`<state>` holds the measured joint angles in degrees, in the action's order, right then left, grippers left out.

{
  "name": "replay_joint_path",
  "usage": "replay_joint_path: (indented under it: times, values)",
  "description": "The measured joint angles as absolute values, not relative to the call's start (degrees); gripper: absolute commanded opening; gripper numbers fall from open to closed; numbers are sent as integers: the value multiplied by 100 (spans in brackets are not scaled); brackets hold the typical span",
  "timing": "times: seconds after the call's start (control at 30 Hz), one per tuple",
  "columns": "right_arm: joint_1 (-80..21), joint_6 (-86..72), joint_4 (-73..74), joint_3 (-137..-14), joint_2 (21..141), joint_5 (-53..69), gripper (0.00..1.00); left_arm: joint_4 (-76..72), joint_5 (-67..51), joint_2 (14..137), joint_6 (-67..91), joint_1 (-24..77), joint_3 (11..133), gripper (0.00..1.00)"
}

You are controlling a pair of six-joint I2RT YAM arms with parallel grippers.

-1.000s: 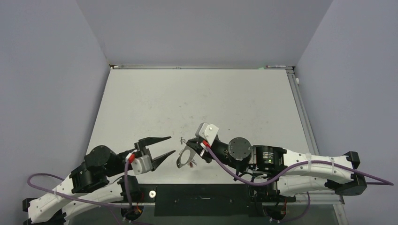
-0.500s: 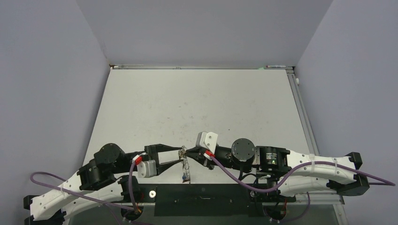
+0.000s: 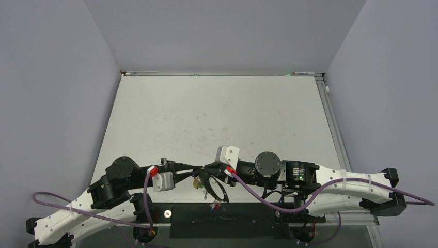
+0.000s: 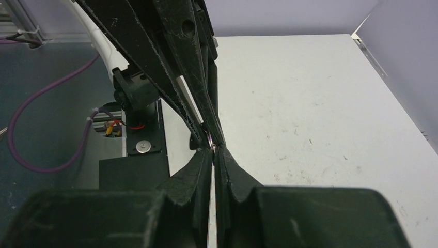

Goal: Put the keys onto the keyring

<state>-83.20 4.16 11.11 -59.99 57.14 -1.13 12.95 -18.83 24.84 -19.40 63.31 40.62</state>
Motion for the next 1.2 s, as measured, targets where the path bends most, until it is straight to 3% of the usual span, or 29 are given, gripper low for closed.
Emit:
replay_joint_path:
  times: [0.13,0.23,0.33,0.7,0.97,1.2]
  values:
    - [-8318,440,1118,-5999,5714,-78,8,1286,-1959,2504,-1857,6239,4064,0]
    - [-8307,447,1186,-5999,5714,-71,37,1389,-1973,2585,-1881,6211,4132,0]
    - [-8305,517,1444,-6117,5714,-54,47,1741,-1946,2801,-1999,6193,4316,0]
    - [-8305,823,2727,-7030,6082,89,38,2663,-1935,3430,-2307,6178,4775,0]
    - [-8305,1031,3186,-7063,6543,12,27,2864,-1938,3468,-2316,6178,4799,0]
    - [-8305,1114,3175,-7063,6541,-56,24,2864,-1942,3468,-2316,6178,4805,0]
